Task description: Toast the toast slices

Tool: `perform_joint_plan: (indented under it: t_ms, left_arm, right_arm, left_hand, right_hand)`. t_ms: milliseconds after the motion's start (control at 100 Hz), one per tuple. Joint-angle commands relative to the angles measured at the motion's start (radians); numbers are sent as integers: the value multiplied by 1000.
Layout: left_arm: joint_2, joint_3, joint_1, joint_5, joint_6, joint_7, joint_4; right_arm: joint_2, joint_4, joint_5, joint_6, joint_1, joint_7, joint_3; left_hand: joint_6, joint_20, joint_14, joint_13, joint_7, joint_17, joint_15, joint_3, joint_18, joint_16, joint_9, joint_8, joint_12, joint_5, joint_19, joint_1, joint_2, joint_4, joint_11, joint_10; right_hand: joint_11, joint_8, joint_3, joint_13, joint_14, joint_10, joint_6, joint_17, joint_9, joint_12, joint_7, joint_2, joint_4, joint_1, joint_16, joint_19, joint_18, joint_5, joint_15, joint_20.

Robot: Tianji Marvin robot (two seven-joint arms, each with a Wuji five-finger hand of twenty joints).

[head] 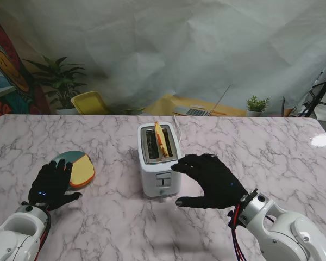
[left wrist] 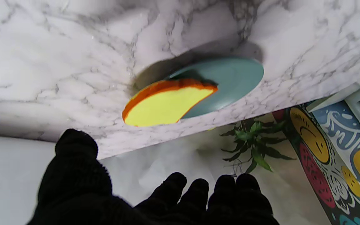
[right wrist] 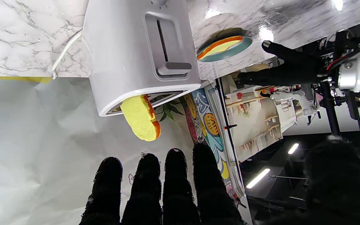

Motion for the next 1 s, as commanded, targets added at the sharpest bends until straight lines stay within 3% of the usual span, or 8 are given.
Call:
perform_joint_plan:
  t_ms: [0,120,310,530,650,690,870,990]
  left_arm:
    - [-1,12,-12,0,8,-20,26]
    - [1,34,-32,16,37,-19,55]
    - [2,55,-66,-13,56,-2,104]
    - [4,80,-93,-39,77,1,151]
    - [6,90,-110,-38,79,-2,174]
    - [8,92,-116,-35,75,-3,181]
    - [12,112,-148,-28,72,-6,216]
    - [16,125,-171,-28,61,-13,239]
  right_arm:
    - [3,-5,1,4,-12,2,1]
    - [3,-9,3,4,-18,5,4]
    - [3,-15,2,7,-26,11,10]
    - [3,-14,4,8,-27,11,10]
    - [5,-19,8,5,-30,25,15]
    - [5,-22,10,3,-31,27,16]
    - [5,-30,11,-3,-38,27,20]
    - [5,-32,14,-2,-38,32,21]
  left_hand:
    - [54,-2,52,-18,-16,3,15,19,7,6,-48,0,-3,-27,-28,15,-27,28,-18,28]
    - [53,-5,51,-16,-17,5,16,14,8,8,-47,1,-3,-31,-25,6,-28,27,-19,28]
    - [44,-8,44,-17,-15,1,12,8,1,10,-46,6,-1,-29,-19,-20,-71,22,-17,19]
    - [41,-2,34,-17,-12,-35,9,13,-12,18,-46,22,10,-38,58,-32,-68,17,-15,14]
    - [42,-5,31,-22,-20,-72,3,19,-24,19,-49,23,5,-49,135,19,-96,24,-22,16]
    - [45,-31,28,-25,-28,-96,-12,18,-28,17,-52,-5,-30,-49,187,37,-106,29,-22,19]
    - [53,-74,24,-32,-43,-97,-30,18,-37,34,-53,-76,-75,-44,189,52,-107,31,-34,26]
    - [48,-66,23,-25,-29,-94,-12,19,-41,50,-51,-75,-60,-45,218,64,-107,31,-24,20]
  right_hand:
    - [-23,-21,-20,-13,-24,-15,-26,-20,7,-5,15,41,3,22,-29,-20,-40,2,-49,-13]
    - [-23,-22,-25,-9,-24,-16,-26,-20,11,-4,18,44,3,24,-28,-19,-40,3,-47,-14]
    - [-22,-23,-34,-6,-22,-16,-26,-14,17,-3,22,52,3,28,-27,-23,-33,7,-45,-16]
    - [-22,-25,-43,-3,-23,-18,-28,-12,24,-2,27,56,4,33,-27,-24,-32,13,-44,-18]
    - [-22,-25,-47,-3,-23,-16,-28,-11,25,-1,28,57,4,35,-27,-24,-32,13,-44,-18]
    - [-22,-25,-49,-1,-24,-19,-28,-11,26,-1,29,57,4,36,-26,-25,-32,14,-44,-18]
    - [-22,-26,-54,1,-23,-19,-31,-11,33,-1,34,60,5,38,-26,-25,-32,19,-43,-19]
    - [-23,-26,-57,1,-23,-20,-32,-9,35,-1,35,64,6,39,-26,-25,-30,19,-44,-19]
